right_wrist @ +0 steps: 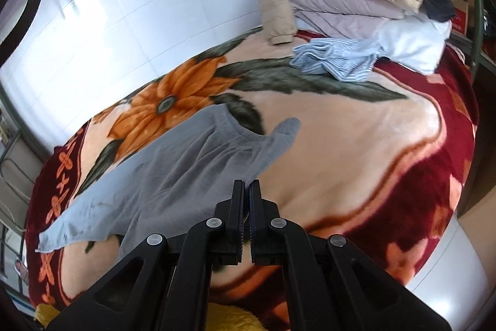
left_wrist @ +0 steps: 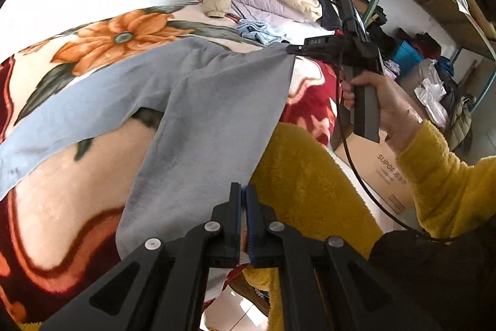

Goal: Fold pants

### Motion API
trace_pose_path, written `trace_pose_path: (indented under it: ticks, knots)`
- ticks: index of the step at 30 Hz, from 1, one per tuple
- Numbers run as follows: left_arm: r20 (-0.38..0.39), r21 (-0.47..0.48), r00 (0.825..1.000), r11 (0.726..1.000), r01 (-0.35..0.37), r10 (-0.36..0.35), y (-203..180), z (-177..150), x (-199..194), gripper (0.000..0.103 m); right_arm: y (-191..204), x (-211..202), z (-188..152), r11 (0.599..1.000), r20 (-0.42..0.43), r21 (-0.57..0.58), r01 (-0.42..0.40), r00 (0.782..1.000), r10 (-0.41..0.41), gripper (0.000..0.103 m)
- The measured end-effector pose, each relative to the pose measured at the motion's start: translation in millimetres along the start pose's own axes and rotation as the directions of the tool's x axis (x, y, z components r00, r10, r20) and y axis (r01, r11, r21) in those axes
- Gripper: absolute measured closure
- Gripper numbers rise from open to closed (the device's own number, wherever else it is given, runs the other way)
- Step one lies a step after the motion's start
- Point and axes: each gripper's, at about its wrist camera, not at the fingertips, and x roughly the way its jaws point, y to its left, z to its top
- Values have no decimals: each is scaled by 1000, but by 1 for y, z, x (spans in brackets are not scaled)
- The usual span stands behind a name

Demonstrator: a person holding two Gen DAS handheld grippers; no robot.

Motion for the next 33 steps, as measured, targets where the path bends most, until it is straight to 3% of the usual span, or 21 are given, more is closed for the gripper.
trace_pose_path:
  ticks: [7, 13, 18, 27, 31, 33]
  knots:
    - [8, -54, 998, 997, -56, 57, 15, 3, 0, 101, -3, 6, -1, 1000, -15, -1, 5, 1000, -5, 100]
    - [-42, -64, 999, 998, -11, 9, 17, 10, 28, 98, 10, 3, 14, 1000, 1, 0, -29, 1000, 29, 100]
    - [-73, -66, 996, 996, 55, -60, 9, 16, 50, 64, 32, -1, 29, 997, 28, -63, -37, 999, 39, 100]
    - [-185, -40, 972, 990, 139, -144, -12, 7, 84, 54, 46, 1, 31, 995, 34, -94, -34, 999, 37, 100]
    - [-229, -4, 962, 988, 153, -150, -26, 2, 96, 50, 43, 3, 31, 996, 31, -83, -30, 999, 33, 100]
    - [-242, 19, 963, 991, 129, -121, -31, 2, 103, 49, 41, 2, 31, 996, 31, -81, -32, 999, 34, 100]
